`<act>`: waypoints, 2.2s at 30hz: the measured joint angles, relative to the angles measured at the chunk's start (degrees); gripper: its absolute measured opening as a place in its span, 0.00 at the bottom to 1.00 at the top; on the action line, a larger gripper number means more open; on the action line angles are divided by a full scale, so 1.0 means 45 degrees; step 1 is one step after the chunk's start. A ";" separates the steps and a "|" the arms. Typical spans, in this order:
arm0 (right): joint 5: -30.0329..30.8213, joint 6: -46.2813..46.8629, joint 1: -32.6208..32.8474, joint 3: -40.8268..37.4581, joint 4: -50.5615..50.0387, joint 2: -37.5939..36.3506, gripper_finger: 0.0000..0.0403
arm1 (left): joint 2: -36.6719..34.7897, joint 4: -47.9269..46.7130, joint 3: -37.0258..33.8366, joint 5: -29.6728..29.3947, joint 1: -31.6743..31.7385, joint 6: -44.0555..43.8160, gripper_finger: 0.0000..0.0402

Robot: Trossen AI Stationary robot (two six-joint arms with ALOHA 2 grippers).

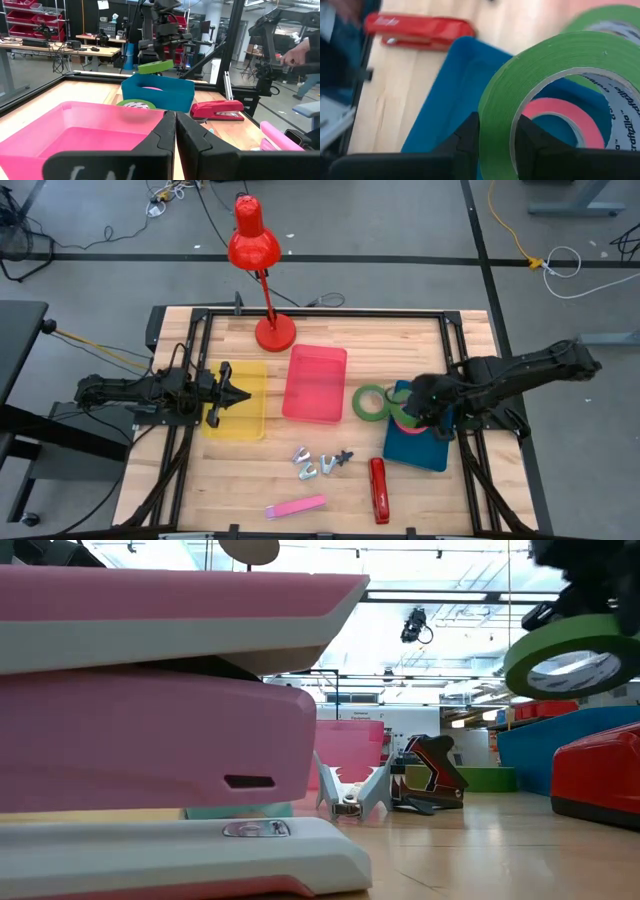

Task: Pick and place Stapler, Stapler remover, tape
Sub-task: Put the top green tape into the blue bin, then put the green tape into the blue bin

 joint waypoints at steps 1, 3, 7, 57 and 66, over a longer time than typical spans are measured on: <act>0.0000 -0.0182 0.0259 0.0000 -0.0001 0.0000 0.19 | 0.0000 0.0004 0.0004 0.0000 0.0000 0.0000 0.05; 0.0008 -0.0471 0.0730 0.0000 -0.0029 0.0000 0.19 | 0.0002 0.0002 0.0003 0.0000 0.0000 0.0000 0.05; 0.0093 -0.0632 0.1669 0.0000 -0.0051 0.0000 0.19 | 0.0001 0.0001 0.0003 -0.0001 0.0000 0.0000 0.05; 0.3059 0.3510 0.3744 -0.0005 0.0138 0.0015 0.52 | 0.0002 0.0002 0.0002 -0.0003 0.0000 0.0000 0.05; 0.6714 0.2553 0.3744 -0.0005 0.0578 0.0015 0.50 | 0.0005 0.0000 0.0005 -0.0005 0.0000 0.0000 0.05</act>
